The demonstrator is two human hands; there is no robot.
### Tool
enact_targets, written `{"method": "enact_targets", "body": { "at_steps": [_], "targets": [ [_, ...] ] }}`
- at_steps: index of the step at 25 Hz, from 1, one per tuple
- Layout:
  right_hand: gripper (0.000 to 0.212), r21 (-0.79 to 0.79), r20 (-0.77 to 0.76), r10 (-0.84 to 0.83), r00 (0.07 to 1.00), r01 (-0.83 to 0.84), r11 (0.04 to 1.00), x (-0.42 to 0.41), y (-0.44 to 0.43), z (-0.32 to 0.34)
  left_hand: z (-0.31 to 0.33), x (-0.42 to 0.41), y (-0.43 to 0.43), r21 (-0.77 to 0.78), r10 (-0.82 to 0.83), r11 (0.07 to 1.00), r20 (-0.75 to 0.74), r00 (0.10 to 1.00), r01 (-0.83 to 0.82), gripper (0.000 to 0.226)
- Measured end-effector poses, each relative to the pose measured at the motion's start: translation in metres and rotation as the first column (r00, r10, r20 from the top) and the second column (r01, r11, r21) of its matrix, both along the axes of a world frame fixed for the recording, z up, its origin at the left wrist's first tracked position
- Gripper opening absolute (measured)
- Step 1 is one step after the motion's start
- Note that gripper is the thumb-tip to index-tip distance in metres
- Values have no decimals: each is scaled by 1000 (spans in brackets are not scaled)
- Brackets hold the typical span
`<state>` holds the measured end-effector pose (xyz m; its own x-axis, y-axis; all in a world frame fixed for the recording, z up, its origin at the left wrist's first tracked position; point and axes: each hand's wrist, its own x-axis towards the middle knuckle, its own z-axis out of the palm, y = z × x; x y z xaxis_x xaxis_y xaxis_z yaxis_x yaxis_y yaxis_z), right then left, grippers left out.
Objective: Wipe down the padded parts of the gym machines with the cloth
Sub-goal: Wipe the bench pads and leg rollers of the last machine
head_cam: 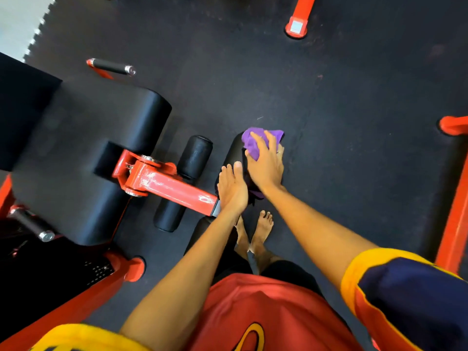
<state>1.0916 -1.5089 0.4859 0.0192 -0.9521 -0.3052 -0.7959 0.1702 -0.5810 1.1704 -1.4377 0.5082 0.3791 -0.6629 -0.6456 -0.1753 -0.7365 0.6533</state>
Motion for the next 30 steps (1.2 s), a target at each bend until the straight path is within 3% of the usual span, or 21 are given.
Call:
{"method": "enact_targets", "body": {
  "at_steps": [3, 5, 7, 10, 11, 12, 13, 15, 17, 18, 20, 22, 23, 25, 30],
  "targets": [
    [49, -120, -137, 355, 925, -372, 921, 4, 27, -5, 0, 6, -3, -50, 102, 993, -38, 994, -104, 64],
    [55, -143, -199, 468, 861, -498, 855, -4, 18, -7, -1, 4, 0, -81, 99, 992, -28, 995, -100, 66],
    [54, -127, -201, 374, 905, -403, 906, -9, 0, -6, -3, 2, 2, -62, 114, 991, -54, 992, -118, 70],
    [57, 4, 13, -2, 1000, 2, 1000, -6, 1, -3, -5, 1, 3, 4, 242, 970, -159, 957, -245, 76],
    [58, 35, 5, 15, 1000, -15, 999, -2, 6, 1, -9, 2, 3, 13, 303, 952, -188, 934, -306, 81],
    [59, 22, -91, 176, 980, -175, 984, 1, 14, 2, -26, 4, 5, -1, 363, 928, -215, 907, -372, 80],
    [59, -16, -210, 398, 893, -411, 912, 2, 24, 1, -49, 5, 7, -15, 420, 901, -222, 880, -433, 76],
    [60, -66, -322, 731, 601, -785, 616, -9, 32, -1, -76, 3, 8, -12, 526, 840, -226, 820, -543, 79],
    [60, -107, -337, 831, 442, -895, 433, -22, 4, -3, -73, -3, 3, -25, 599, 785, -225, 769, -619, 80],
    [59, -126, -351, 831, 432, -901, 415, -25, -16, -5, -66, -8, 2, -25, 608, 778, -226, 761, -628, 79],
    [56, -101, -321, 776, 543, -834, 542, -29, -50, 2, -48, -15, -1, -9, 633, 764, -185, 752, -645, 75],
    [51, 91, -164, 690, 705, -686, 722, -28, -76, 14, -26, -22, -7, -1, 666, 740, -140, 733, -673, 77],
    [48, 181, -87, 653, 752, -633, 753, -25, -87, 19, -8, -26, -13, -5, 675, 733, -123, 728, -680, 74],
    [46, 243, 4, 649, 761, -630, 738, -20, -106, 32, 10, -28, -25, -37, 719, 687, -104, 687, -725, 54],
    [50, 250, 159, 700, 696, -714, 654, -16, -139, 46, 6, -15, -47, -56, 823, 567, -1, 568, -822, 47]
  ]
}}
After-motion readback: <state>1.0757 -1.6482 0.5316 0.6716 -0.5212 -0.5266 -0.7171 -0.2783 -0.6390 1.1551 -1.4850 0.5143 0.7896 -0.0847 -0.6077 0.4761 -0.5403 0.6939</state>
